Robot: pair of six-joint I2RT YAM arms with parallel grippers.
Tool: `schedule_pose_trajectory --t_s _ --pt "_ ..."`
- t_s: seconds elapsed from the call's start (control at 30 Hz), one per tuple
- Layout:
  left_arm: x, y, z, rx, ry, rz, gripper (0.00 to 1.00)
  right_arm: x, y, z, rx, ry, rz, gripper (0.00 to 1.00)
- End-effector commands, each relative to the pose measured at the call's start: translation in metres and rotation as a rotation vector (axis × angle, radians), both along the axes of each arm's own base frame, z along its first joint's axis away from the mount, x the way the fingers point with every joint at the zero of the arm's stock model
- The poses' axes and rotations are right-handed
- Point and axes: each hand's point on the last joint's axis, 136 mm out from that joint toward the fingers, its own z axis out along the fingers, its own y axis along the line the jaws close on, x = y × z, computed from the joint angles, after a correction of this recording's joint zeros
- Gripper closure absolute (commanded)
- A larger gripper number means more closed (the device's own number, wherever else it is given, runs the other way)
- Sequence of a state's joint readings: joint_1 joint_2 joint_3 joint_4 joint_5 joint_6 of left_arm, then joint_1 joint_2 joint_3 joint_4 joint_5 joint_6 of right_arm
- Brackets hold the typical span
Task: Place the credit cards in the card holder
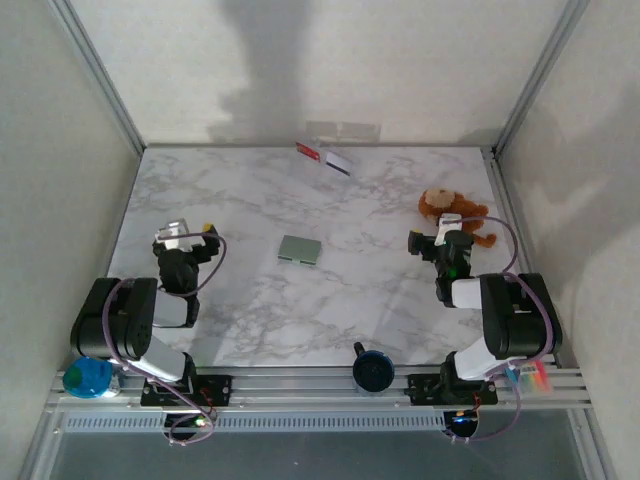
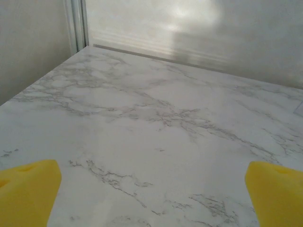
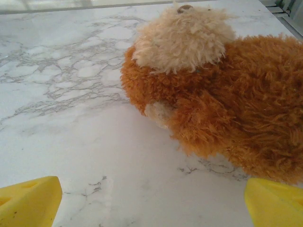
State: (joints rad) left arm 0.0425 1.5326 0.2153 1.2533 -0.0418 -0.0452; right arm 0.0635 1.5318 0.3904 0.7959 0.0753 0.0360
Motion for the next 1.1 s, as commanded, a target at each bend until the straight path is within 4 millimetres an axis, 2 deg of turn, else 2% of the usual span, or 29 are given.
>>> schedule_pose_trajectory --t_s 0.0,1.07 --pt "0.0033 0.0004 0.0113 0.006 -0.041 0.008 0.01 0.0049 0.0021 0.0063 -0.013 -0.017 0.016 0.01" --pt "0.0038 0.0004 0.0112 -0.001 -0.041 0.001 0.01 0.0053 0.0025 0.0059 -0.011 -0.014 0.018 0.01"
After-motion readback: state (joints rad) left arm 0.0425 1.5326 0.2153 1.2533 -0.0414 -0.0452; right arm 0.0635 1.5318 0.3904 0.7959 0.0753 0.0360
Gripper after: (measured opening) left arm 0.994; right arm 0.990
